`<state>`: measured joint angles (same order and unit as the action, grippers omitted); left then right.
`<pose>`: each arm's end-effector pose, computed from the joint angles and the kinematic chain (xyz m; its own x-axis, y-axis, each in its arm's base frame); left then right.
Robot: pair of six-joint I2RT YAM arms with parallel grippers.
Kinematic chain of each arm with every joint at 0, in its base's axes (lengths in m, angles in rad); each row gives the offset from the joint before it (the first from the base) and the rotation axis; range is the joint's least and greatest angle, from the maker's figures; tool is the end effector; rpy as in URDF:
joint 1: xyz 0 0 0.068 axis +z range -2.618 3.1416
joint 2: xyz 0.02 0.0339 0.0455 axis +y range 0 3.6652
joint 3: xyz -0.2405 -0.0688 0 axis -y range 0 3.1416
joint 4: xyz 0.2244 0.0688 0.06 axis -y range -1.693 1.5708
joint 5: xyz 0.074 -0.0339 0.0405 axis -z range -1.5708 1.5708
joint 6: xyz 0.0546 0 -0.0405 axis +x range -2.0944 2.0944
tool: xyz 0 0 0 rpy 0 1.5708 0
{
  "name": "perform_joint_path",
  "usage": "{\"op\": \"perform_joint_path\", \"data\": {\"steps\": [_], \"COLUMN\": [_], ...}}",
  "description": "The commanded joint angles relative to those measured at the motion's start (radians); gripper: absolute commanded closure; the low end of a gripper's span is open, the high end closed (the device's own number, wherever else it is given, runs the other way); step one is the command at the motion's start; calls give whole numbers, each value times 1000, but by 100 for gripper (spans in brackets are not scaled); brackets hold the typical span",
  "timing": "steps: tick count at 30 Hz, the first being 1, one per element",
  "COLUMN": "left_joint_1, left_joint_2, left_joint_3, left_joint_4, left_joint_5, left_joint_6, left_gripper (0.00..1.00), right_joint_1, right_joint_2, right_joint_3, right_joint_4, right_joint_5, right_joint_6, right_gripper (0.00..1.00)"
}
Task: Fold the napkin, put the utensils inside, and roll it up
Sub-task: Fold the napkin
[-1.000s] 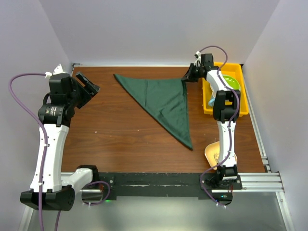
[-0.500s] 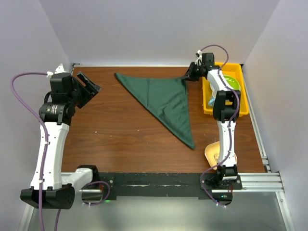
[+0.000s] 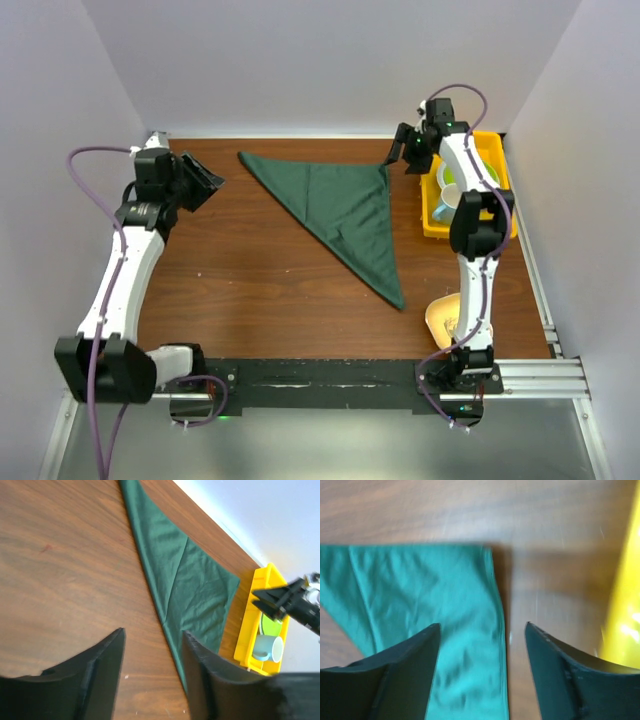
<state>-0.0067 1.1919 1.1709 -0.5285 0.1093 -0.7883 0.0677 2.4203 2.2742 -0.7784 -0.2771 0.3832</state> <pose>0.2660 -0.0077 0.3252 -0.4389 -0.7020 -0.5609 -0.3001 0.7029 -0.6449 0.5054 0.0492 0.1980 -0.8245 0.3045 -0.4769 0.0850 0.8999 0.4277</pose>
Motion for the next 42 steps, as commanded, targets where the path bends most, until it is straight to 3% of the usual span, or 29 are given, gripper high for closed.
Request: {"op": "perform_joint_path", "data": {"steps": [1,4,8,13,17,21,26,42], "left_joint_1": [-7,-21,-47,-56,-58,-58,-56,-27], "left_joint_2": [133,274,495,809,980,1109,1189,1233], "left_joint_3": [-27,-11,151,393,583,680,762,786], "left_joint_4": [298,419,478,464,447,447,444,329], "left_joint_5": [69,98,124,155,164,155,148,87], "left_joint_6": [-28,-32,24,69,66,51,50,156], "left_gripper": [55,63,76,88,89,88,87,87], "right_joint_1": [65,119,161,181,181,182,204,313], "right_joint_2": [-327,-455,-631,-704,-753,-780,-768,-754], "right_joint_3": [-186,-442,-727,-878,-993,-1071,-1139,-1242], "right_joint_4": [-81,-39,11,-27,-19,-15,7,80], "right_joint_5": [38,9,-43,-57,-76,-83,-86,-94], "right_joint_6": [-39,-61,-87,-139,-139,-141,-139,-76], "right_gripper": [26,26,33,42,48,54,60,63]}}
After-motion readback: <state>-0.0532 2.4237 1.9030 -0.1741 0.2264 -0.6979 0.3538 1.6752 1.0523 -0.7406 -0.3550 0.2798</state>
